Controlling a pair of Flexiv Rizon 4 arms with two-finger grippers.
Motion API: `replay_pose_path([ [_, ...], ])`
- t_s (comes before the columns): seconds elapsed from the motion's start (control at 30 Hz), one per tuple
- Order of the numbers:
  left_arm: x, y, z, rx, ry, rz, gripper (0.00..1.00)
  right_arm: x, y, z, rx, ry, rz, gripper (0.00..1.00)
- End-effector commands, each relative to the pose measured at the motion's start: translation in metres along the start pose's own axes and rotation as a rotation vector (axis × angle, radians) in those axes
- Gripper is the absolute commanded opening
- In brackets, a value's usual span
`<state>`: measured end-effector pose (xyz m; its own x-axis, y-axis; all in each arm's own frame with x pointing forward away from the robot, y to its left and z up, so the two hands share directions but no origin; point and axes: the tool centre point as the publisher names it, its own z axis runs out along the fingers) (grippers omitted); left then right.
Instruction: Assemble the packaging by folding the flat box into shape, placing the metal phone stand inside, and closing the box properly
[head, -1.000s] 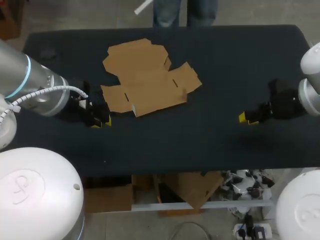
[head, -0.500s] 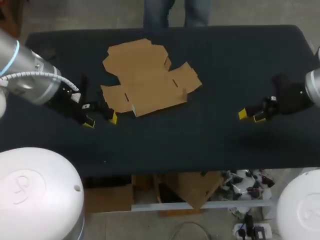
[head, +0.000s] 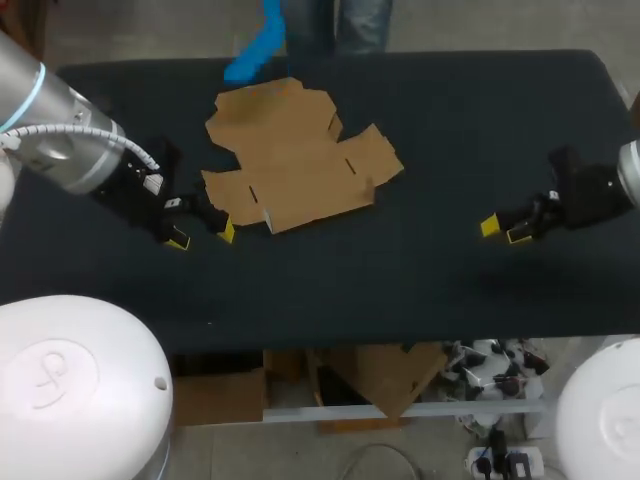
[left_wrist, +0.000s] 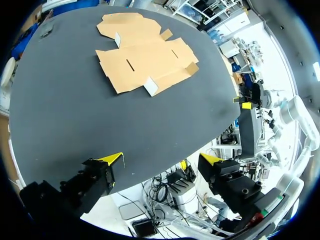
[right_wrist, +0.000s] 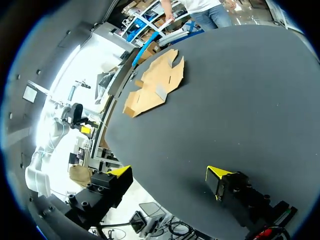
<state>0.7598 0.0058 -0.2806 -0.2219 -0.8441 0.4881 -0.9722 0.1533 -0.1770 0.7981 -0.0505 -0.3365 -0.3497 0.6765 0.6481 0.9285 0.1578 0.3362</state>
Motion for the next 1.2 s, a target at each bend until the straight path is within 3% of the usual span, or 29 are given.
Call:
replay_pose_path([
  [0.03,0.0,-0.001,-0.001,-0.003,-0.003,-0.001,1.0,-0.002,-0.001,-0.002,0.0,0.013,-0.001,1.0],
  [0.33,0.0,-0.001,-0.001,-0.003,-0.003,-0.001,1.0,-0.002,-0.001,-0.002,0.0,0.013,-0.001,1.0],
  [0.7,-0.008,-0.02,-0.006,0.007,0.021,-0.004,1.0,-0.002,-0.001,-0.002,0.0,0.013,-0.001,1.0],
  [1.2,-0.016,-0.04,-0.01,0.008,0.051,-0.055,1.0,-0.011,0.032,-0.016,0.004,0.007,-0.035,1.0],
])
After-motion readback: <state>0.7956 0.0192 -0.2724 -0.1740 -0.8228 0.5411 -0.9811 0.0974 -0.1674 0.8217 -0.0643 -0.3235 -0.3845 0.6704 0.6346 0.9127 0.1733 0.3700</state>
